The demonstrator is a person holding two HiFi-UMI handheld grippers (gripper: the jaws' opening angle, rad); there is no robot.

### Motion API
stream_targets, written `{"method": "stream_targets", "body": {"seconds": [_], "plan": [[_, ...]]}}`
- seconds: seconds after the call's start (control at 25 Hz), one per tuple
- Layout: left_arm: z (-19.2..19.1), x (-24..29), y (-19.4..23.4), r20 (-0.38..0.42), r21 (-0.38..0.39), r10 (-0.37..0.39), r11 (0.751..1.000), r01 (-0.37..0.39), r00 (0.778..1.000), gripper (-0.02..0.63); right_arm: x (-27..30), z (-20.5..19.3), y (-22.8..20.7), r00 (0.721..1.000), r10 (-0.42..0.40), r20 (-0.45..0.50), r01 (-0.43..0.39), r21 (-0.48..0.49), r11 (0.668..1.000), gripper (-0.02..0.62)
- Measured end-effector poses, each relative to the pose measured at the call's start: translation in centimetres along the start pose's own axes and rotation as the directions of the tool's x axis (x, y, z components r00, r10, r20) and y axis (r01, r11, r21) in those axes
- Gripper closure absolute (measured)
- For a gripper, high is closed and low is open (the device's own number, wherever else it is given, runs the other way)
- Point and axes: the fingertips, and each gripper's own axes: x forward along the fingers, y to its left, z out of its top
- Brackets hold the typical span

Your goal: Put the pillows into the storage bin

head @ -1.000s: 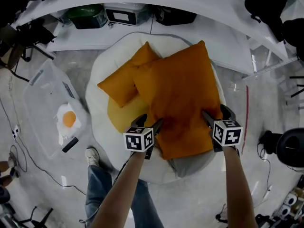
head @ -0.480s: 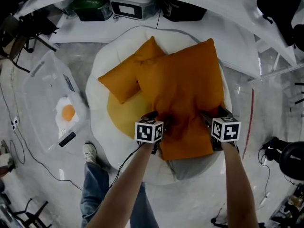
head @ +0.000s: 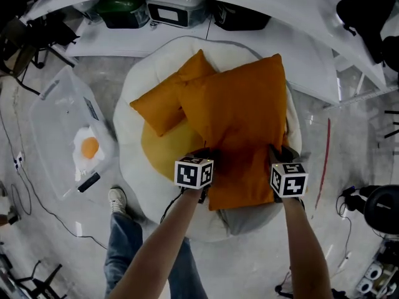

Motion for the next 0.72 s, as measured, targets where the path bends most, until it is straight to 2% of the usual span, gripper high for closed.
{"method": "stream_targets", "body": {"seconds": [0.08,0.16,0.32,0.52,0.72], "plan": [[0.6,-1.5,-0.3,0.02,0.001,0.0,1.0,0.0,1.0,0.522,-1.2,0.6,0.5,0.999,-0.022,0.044,0.02,0.037,0.999,0.563],[1.2,-3.1,-0.6,0.04,0.012,-0.004,1.0,0.003,0.999,0.528,-2.7,1.2,1.0,0.997,-0.034,0.075,0.027,0.088,0.996,0.581],[2.7,-7.1,-0.7,0.07,0.019,-0.003,1.0,0.002,0.998,0.537,-5.6,2.3,3.5,0.993,-0.053,0.105,0.037,0.145,0.989,0.586],[5.7,-13.2,-0.9,0.121,0.073,-0.017,0.997,0.009,0.993,0.538,-9.7,5.5,7.1,0.982,-0.075,0.174,0.041,0.192,0.981,0.588],[8.9,-21.0,2.0,0.18,0.069,0.015,0.997,-0.028,0.984,0.538,-11.7,10.5,13.3,0.975,-0.035,0.219,-0.011,0.204,0.979,0.587]]}}
